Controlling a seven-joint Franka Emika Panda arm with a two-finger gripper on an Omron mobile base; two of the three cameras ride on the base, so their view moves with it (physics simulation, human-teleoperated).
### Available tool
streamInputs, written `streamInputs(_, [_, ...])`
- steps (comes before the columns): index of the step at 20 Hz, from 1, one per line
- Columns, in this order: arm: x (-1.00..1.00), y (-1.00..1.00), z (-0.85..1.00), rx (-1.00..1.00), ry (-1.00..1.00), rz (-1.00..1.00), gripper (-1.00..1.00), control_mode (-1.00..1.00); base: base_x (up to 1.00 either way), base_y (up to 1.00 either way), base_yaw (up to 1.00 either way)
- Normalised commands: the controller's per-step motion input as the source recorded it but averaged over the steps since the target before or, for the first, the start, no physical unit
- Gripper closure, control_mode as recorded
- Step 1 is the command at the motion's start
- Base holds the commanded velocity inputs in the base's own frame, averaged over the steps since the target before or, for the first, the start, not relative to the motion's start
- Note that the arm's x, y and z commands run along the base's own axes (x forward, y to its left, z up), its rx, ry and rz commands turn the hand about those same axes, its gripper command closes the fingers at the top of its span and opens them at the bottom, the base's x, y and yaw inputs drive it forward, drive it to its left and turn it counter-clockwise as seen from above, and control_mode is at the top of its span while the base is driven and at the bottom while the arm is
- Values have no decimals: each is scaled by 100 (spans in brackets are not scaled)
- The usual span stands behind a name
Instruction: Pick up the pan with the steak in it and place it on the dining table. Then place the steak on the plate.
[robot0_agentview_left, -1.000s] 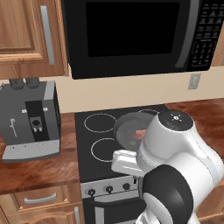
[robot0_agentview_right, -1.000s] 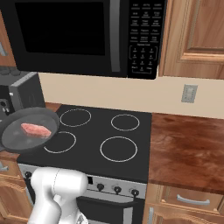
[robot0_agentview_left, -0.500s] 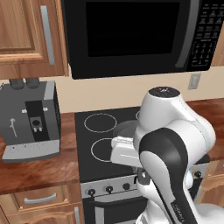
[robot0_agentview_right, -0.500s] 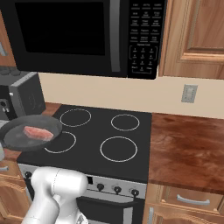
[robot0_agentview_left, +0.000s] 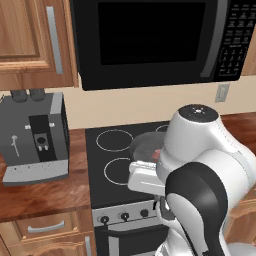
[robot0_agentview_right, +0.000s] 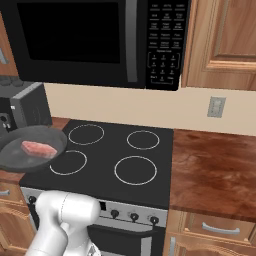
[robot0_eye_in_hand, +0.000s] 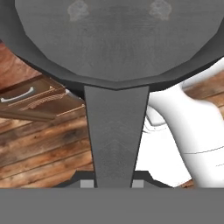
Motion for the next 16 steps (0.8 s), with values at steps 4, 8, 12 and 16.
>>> streamInputs(4, [-9, 0, 4, 0, -4, 0, 100, -100, 0, 0, 0])
streamInputs(8, [0, 0, 0, 0, 0, 0, 100, -100, 0, 0, 0])
streamInputs(12, [0, 0, 0, 0, 0, 0, 100, 100, -10, 0, 2])
streamInputs(16, [0, 0, 0, 0, 0, 0, 100, 100, -58, -5, 20])
